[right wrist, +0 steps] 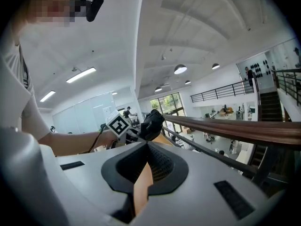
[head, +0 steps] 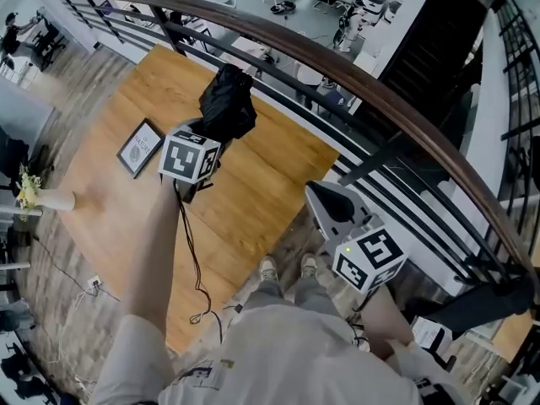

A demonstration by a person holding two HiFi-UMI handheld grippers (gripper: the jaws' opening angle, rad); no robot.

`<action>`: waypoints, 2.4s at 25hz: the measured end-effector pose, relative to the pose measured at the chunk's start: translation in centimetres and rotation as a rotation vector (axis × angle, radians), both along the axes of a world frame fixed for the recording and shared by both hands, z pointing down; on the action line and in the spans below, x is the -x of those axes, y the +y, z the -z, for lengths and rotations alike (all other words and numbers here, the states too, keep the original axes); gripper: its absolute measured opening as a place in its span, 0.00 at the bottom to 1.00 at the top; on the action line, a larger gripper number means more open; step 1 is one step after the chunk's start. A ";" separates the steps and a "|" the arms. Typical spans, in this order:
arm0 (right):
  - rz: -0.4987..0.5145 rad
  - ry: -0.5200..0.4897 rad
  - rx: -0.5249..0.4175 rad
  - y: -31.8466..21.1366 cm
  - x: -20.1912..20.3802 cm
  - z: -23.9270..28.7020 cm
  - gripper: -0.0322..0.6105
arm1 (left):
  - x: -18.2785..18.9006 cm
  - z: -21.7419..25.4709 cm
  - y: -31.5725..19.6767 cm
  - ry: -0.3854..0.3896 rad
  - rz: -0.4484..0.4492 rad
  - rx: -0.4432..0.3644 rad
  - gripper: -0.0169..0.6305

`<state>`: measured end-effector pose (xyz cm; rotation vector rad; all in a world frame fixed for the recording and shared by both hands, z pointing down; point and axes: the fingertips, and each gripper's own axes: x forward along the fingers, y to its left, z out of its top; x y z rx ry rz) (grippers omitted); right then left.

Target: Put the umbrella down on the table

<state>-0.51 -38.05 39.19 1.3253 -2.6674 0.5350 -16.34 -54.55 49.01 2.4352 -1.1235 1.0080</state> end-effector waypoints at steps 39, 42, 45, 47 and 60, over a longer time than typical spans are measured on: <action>-0.179 0.055 0.219 -0.8 -10.3 -12.4 0.09 | -7.5 -27.1 -0.2 -0.259 -0.008 0.319 0.50; -0.180 0.063 0.202 -0.9 -10.3 -12.0 0.09 | -7.8 -25.0 0.2 -0.214 -0.011 0.309 0.52; -0.185 0.076 0.164 -1.0 -9.8 -11.0 0.09 | -7.4 -22.9 0.3 -0.181 -0.004 0.282 0.52; -0.168 0.078 0.140 -0.9 -9.2 -10.1 0.09 | -7.2 -21.3 0.5 -0.142 0.002 0.277 0.52; -0.069 0.002 -0.014 2.6 -5.8 -1.8 0.09 | -5.9 -7.4 6.1 -0.020 -0.025 0.021 0.34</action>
